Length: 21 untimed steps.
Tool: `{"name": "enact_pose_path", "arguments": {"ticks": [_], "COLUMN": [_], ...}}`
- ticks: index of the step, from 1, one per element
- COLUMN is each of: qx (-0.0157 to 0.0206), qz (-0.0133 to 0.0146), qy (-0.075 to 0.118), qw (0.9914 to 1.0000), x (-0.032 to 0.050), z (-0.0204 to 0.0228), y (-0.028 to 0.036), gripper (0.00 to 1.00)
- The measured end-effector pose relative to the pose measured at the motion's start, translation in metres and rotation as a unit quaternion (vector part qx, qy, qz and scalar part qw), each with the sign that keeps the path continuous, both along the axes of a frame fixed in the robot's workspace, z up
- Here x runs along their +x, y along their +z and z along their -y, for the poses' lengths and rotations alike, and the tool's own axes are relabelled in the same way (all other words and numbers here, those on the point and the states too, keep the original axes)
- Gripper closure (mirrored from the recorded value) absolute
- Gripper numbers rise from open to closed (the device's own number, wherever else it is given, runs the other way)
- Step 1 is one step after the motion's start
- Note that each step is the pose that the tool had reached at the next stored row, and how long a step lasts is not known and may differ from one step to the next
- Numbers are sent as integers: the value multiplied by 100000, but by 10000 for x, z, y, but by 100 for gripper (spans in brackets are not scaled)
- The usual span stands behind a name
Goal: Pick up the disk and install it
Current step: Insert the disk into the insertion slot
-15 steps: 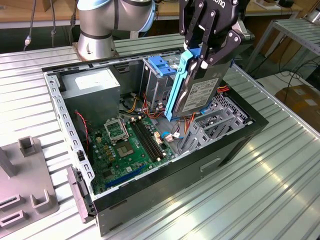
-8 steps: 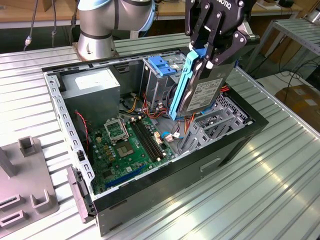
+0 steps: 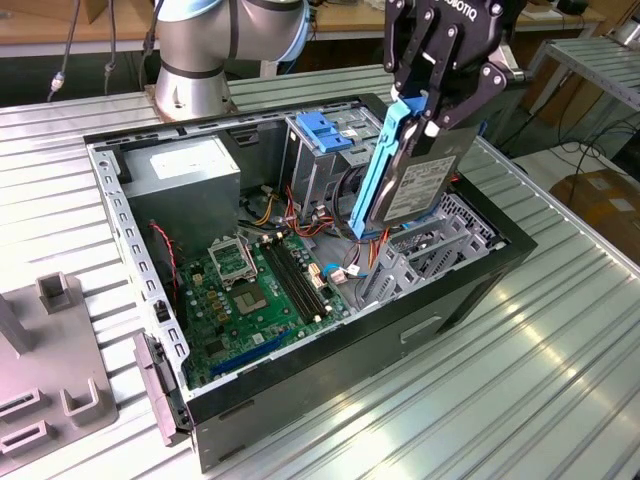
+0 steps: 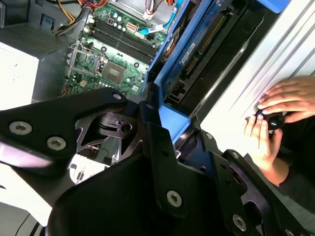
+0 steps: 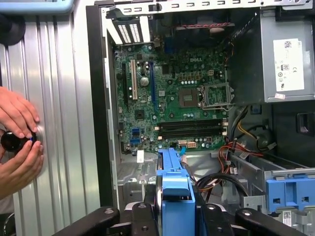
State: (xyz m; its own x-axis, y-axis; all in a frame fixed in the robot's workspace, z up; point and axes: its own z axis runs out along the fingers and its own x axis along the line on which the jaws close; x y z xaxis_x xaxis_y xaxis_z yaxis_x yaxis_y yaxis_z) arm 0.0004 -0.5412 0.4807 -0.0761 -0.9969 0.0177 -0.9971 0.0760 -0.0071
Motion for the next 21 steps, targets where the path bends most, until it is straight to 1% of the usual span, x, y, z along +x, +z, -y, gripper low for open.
{"name": "enact_pose_path", "arguments": {"ticks": [2,4,7,9,10,12,13,16,20,21], "qx": [-42,-78,-87,-90,-91,-92,-96,-92,-100,-96], "qz": [-1,-2,4,4,4,3,0,0,1,-2], "qy": [-98,-141,-171,-212,-229,-236,-242,-280,-281,-288], "qw": [100000,100000,100000,100000,100000,100000,100000,100000,100000,100000], "x": [26,33,37,56,80,165,193,328,424,460], "z": [5,24,84,107,111,116,117,121,125,125], "y": [-5,-11,-21,-26,-28,-30,-30,-36,-47,-53], "gripper": [63,63,63,63,63,63,63,63,63,63]}}
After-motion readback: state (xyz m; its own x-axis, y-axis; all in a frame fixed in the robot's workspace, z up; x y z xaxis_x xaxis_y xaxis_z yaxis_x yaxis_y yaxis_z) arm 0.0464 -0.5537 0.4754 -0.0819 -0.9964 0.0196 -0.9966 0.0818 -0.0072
